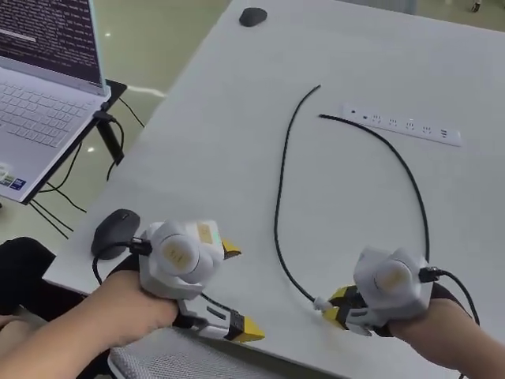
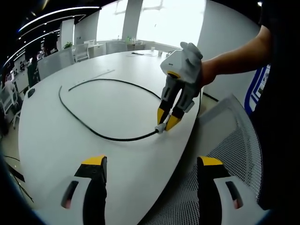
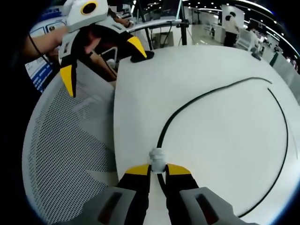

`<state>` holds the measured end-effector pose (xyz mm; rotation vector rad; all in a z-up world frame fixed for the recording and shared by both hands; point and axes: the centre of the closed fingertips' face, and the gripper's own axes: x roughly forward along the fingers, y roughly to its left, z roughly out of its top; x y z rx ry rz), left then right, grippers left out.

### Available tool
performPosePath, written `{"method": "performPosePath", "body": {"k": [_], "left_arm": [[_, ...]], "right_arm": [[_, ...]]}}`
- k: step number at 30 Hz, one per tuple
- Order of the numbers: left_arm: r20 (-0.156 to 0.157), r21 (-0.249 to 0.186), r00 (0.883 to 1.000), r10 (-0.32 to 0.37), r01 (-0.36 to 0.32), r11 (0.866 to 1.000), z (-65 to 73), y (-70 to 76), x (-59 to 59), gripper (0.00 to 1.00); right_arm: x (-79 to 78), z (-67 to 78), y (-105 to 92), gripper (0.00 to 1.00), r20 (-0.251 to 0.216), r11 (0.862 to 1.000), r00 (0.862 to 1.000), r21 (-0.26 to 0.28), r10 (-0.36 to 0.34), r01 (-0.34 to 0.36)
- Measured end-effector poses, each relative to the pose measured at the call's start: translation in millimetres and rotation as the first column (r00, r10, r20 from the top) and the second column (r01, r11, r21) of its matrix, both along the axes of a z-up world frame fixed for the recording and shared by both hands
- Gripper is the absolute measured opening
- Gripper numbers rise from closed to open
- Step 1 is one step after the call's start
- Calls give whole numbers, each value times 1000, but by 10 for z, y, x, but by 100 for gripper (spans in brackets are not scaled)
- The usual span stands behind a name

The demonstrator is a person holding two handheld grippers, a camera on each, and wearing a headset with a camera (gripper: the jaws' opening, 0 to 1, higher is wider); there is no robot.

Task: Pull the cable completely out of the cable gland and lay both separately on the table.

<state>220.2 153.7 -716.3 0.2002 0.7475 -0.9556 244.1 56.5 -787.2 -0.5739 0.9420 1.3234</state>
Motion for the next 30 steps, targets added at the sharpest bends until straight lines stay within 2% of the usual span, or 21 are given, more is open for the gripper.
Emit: {"method": "performPosePath", "body": {"k": [6,8,12,19,25,30], "left_arm": [[16,-35,1000,-18,18,999,87,-189,77,77],[20,-39,999,-26,27,999,97,-251,87,77],[16,-41,999,-45,45,998,103,-340,78,75],[28,-65,997,-66,68,996,199,-449,99,73],[53,-101,997,-58,63,993,355,-554,215,71],[72,-119,996,-62,70,990,450,-637,269,69]], "right_arm": [[-5,183,-15,6,-4,1000,1000,12,17,-17],[-27,247,-11,6,-15,1000,1000,14,23,-23],[-84,352,8,6,-8,998,998,16,68,-68],[-84,607,63,6,31,993,993,28,114,-115],[-3,830,49,6,78,989,987,37,141,-144],[21,997,14,6,93,984,981,41,169,-173]]}}
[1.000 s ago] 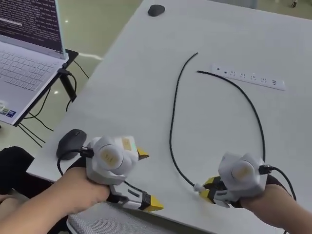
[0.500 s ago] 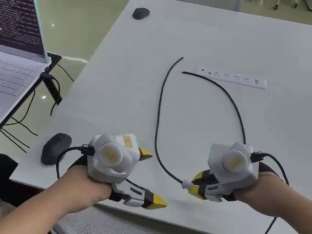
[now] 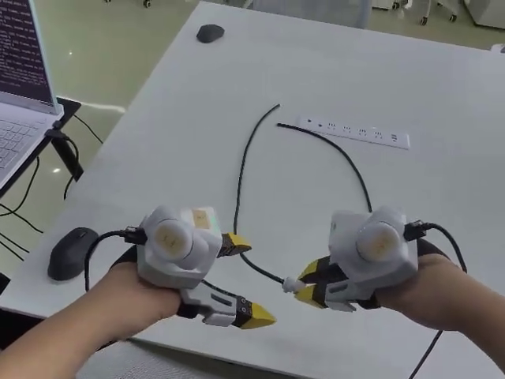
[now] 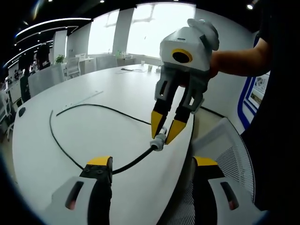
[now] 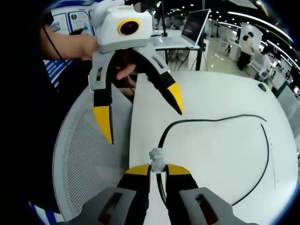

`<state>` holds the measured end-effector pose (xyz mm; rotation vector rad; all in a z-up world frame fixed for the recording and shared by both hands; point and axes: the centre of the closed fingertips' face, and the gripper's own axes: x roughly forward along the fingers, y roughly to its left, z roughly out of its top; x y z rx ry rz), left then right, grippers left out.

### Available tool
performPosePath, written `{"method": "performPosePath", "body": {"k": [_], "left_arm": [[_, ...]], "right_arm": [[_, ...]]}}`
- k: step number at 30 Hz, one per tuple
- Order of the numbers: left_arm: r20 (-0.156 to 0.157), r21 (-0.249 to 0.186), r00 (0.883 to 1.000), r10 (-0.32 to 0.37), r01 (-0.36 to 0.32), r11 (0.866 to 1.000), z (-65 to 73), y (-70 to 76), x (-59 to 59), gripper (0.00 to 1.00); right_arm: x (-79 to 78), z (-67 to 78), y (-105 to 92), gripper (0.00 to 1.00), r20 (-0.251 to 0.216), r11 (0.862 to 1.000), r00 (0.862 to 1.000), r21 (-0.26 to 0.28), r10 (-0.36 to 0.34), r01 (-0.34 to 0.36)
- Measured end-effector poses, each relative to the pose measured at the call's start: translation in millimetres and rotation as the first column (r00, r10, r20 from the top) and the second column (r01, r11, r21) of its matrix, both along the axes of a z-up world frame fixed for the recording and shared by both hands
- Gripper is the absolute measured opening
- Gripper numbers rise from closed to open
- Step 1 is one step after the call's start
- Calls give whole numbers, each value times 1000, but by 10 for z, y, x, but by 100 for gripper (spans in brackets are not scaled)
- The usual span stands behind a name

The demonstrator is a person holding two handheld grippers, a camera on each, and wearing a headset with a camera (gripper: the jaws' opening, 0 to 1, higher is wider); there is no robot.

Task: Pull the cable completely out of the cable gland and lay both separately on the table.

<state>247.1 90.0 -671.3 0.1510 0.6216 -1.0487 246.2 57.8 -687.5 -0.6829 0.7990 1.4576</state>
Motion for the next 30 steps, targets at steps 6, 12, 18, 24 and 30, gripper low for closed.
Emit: {"method": "performPosePath", "body": {"k": [6,12,18,24,30], "left_arm": [[15,-34,1000,0,1,999,70,-68,61,63],[3,-78,1000,6,-5,997,90,-109,116,59],[8,-106,1000,-16,17,994,117,-159,117,49],[30,-107,997,-64,67,992,101,-209,112,40],[44,-116,994,-104,108,987,124,-269,84,31]], "right_arm": [[18,195,24,6,30,999,999,16,40,-41],[-9,277,83,6,45,998,997,28,62,-63],[-11,264,83,6,48,997,996,22,74,-75],[-34,238,46,6,55,994,992,8,110,-110],[-39,229,23,6,62,991,989,7,133,-133]]}}
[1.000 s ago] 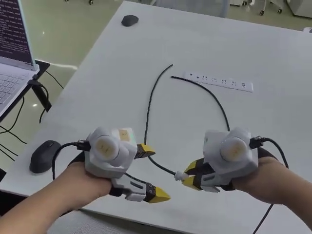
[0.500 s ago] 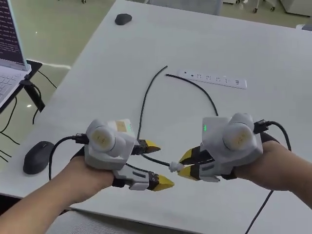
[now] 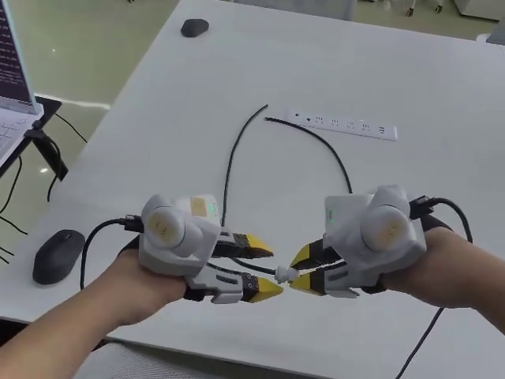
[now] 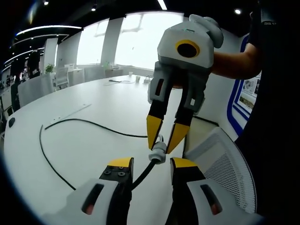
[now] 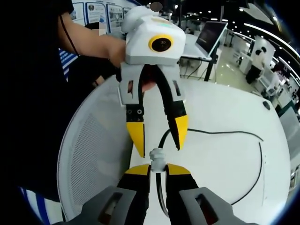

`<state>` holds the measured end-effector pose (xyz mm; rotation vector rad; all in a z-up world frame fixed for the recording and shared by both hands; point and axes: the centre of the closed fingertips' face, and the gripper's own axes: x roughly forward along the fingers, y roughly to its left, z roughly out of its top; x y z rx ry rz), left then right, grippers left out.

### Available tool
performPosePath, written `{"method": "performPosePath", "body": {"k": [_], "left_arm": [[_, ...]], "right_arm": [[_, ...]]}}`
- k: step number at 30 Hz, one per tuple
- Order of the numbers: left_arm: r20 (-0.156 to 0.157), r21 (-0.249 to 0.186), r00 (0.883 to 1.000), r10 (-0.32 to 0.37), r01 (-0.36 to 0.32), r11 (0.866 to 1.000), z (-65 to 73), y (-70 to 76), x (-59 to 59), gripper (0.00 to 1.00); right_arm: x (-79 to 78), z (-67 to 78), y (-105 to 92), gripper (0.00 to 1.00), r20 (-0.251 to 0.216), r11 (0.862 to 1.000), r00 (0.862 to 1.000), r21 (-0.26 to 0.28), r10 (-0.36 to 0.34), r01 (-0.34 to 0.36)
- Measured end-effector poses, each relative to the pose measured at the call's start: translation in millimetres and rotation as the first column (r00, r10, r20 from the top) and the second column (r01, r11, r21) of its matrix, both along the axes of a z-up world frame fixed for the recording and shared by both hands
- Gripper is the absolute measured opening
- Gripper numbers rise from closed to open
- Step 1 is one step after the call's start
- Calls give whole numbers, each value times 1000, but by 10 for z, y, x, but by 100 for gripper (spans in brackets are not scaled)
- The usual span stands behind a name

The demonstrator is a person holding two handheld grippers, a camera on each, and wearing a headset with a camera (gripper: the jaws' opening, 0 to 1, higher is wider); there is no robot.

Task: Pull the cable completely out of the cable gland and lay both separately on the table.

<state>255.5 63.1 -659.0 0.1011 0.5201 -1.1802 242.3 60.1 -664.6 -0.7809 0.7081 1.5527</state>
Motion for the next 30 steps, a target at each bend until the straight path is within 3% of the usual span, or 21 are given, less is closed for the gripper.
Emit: {"method": "performPosePath", "body": {"k": [3,18,22,23,30], "left_arm": [[-9,-2,1000,-14,14,1000,-8,-44,-24,28],[29,-24,998,-47,48,999,25,-136,-31,18],[50,-17,996,-68,69,997,17,-160,-63,16],[68,-14,995,-75,76,997,25,-166,-71,16],[113,-35,992,-64,68,997,100,-167,-59,16]], "right_arm": [[-3,11,5,6,3,1000,1000,7,9,-9],[16,34,-85,6,39,998,998,34,42,-43],[2,34,-94,6,41,997,998,45,55,-57],[3,37,-97,6,38,997,998,52,55,-57],[19,102,-103,6,27,991,998,114,61,-63]]}}
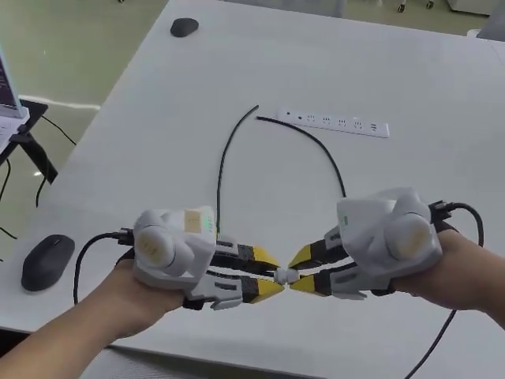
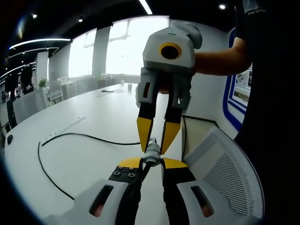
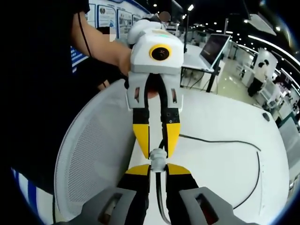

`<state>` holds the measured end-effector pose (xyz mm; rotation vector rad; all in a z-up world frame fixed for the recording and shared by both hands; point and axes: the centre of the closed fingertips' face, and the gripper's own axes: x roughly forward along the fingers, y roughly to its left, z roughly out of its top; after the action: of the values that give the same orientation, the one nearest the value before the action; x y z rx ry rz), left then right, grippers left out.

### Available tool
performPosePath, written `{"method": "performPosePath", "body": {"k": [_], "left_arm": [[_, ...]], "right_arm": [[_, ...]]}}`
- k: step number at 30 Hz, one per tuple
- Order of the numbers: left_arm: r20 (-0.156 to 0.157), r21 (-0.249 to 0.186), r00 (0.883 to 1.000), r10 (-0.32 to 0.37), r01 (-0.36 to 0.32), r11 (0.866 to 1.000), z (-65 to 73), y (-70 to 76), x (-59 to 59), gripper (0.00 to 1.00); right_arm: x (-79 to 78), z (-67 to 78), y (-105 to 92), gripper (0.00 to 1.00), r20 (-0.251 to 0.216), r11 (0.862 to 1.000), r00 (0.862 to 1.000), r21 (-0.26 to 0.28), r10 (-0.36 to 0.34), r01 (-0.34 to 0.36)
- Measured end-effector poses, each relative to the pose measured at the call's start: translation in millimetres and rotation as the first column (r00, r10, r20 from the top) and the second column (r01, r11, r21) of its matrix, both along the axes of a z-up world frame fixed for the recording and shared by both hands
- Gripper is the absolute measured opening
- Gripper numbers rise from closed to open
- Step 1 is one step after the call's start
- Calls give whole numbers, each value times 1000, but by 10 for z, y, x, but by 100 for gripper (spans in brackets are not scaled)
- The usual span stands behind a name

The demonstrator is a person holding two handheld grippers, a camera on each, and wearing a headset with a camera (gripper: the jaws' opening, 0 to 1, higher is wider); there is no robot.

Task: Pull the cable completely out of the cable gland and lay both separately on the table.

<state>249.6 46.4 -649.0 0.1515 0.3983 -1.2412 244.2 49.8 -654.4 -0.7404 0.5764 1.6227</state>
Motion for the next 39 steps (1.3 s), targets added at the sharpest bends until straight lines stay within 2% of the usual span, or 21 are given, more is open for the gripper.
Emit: {"method": "performPosePath", "body": {"k": [5,7,11,14,16,17,20,21,23,24,26,27,29,31,32,33,34,35,36,37,39], "left_arm": [[-17,-18,1000,13,-14,1000,44,6,11,15],[-48,-27,999,21,-23,999,56,13,12,15],[-97,-40,995,33,-37,999,49,37,5,14],[-117,-55,993,32,-39,998,69,35,-12,14],[-116,-49,993,32,-38,998,71,33,-20,14],[-111,-43,993,33,-38,998,64,39,-20,14],[-105,-44,994,35,-39,998,69,48,-19,14],[-100,-46,994,34,-39,998,80,49,-23,14],[-99,-46,994,36,-41,998,86,55,-16,15],[-96,-42,995,36,-40,998,83,59,-13,15],[-88,-38,996,29,-32,999,85,61,-13,15],[-82,-38,996,22,-25,999,92,58,-16,15],[-73,-34,997,16,-18,999,96,61,-8,15],[-78,-32,997,9,-11,999,101,60,-5,15],[-74,-30,997,7,-9,1000,104,60,-4,15],[-64,-29,998,4,-6,1000,114,57,4,15],[-61,-28,998,5,-7,1000,120,57,13,15],[-60,-28,998,7,-8,1000,128,59,21,15],[-60,-30,998,3,-5,1000,136,56,20,15],[-59,-32,998,0,-2,999,139,59,26,15],[-57,-27,998,-3,1,1000,131,67,33,15]], "right_arm": [[-1,32,9,7,-5,999,1000,42,5,-5],[-9,39,20,7,6,998,1000,55,12,-12],[-11,63,36,8,-28,997,999,82,-15,17],[-38,94,46,9,-129,991,989,103,-72,85],[14,112,44,12,-131,988,987,118,-88,103],[-26,121,25,14,-211,985,972,114,-106,132],[23,107,-7,21,-281,976,947,101,-157,192],[36,160,15,20,-333,966,930,141,-159,216],[77,201,-3,18,-424,950,885,147,-192,276],[79,251,13,18,-489,938,850,160,-195,307],[82,271,5,18,-586,930,789,156,-184,332],[97,260,-1,18,-594,929,782,152,-188,338],[104,247,-3,18,-651,925,737,144,-179,352],[128,216,-13,16,-678,923,712,132,-181,360],[90,248,-2,16,-712,923,684,138,-159,358],[64,281,6,15,-761,921,633,132,-143,367],[64,279,7,13,-776,920,615,127,-142,372],[79,281,15,13,-776,917,617,142,-131,374],[73,288,23,14,-786,915,605,146,-124,377],[69,287,29,15,-808,913,576,132,-126,386],[48,274,40,14,-806,917,579,131,-124,378]]}}
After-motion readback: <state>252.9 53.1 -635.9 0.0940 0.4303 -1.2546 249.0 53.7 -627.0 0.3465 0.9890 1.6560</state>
